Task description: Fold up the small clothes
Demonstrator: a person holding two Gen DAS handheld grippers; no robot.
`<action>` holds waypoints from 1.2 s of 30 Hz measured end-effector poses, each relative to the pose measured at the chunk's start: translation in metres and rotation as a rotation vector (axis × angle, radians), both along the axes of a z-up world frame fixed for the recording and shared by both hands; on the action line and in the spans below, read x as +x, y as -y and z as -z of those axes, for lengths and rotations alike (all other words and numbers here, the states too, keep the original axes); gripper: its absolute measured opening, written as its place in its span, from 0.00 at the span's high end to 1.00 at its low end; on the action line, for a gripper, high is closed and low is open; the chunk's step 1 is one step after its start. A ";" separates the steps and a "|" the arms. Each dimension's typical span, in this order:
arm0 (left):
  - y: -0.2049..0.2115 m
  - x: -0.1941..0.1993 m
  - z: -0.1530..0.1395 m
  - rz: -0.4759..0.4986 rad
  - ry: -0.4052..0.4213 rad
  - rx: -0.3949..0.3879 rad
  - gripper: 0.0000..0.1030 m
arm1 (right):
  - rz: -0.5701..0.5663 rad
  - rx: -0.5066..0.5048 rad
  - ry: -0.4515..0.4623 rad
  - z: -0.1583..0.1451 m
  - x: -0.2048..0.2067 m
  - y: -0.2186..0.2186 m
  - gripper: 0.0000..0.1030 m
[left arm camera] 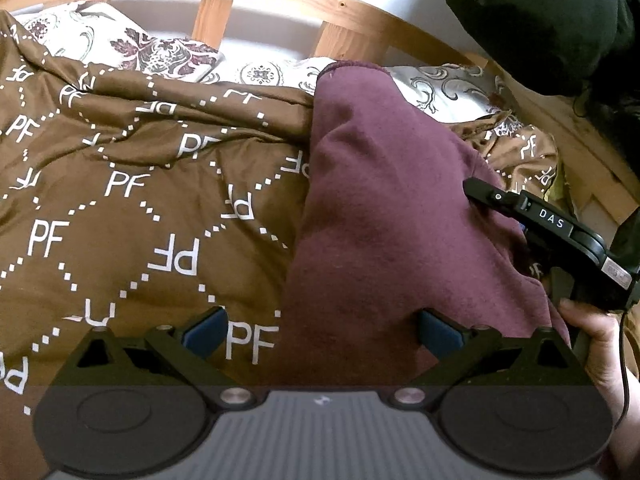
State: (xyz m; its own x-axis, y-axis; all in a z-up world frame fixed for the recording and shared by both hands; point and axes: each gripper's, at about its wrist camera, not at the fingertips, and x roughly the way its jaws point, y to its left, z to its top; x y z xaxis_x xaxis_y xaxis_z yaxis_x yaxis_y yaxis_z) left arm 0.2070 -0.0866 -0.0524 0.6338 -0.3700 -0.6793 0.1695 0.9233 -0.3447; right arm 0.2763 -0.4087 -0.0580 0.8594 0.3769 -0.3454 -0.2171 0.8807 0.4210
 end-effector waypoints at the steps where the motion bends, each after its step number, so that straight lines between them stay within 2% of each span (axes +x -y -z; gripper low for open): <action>1: 0.000 0.001 0.001 0.004 -0.004 -0.005 0.00 | 0.001 0.000 0.000 0.000 0.000 0.000 0.52; 5: -0.001 0.004 0.000 0.025 -0.009 -0.039 0.01 | 0.009 -0.020 0.010 0.000 -0.001 -0.004 0.53; 7: 0.000 0.005 -0.002 0.038 0.000 -0.046 0.05 | 0.010 -0.027 0.014 -0.001 -0.002 -0.005 0.55; 10: 0.005 0.006 -0.006 0.076 0.002 -0.056 0.18 | 0.000 -0.041 0.031 -0.005 -0.005 -0.009 0.68; 13: 0.009 0.002 -0.009 0.067 0.008 -0.023 0.32 | 0.000 -0.089 0.054 -0.011 -0.009 -0.017 0.78; 15: 0.008 -0.004 -0.011 0.041 0.023 0.002 0.51 | 0.001 -0.101 0.063 -0.014 -0.012 -0.022 0.81; 18: 0.003 -0.016 -0.017 0.019 0.047 -0.011 0.63 | 0.005 -0.111 0.085 -0.023 -0.017 -0.028 0.84; 24: -0.012 -0.048 -0.039 -0.009 0.144 0.040 0.66 | -0.068 -0.165 0.218 -0.055 -0.041 -0.061 0.86; 28: -0.036 -0.060 -0.051 -0.062 0.171 0.057 0.66 | -0.134 -0.185 0.291 -0.072 -0.056 -0.091 0.86; 33: -0.081 -0.065 -0.057 -0.170 0.156 0.046 0.66 | -0.219 -0.192 0.311 -0.083 -0.050 -0.144 0.86; 36: -0.109 -0.066 -0.057 -0.234 0.154 0.054 0.66 | -0.255 -0.171 0.292 -0.083 -0.037 -0.177 0.87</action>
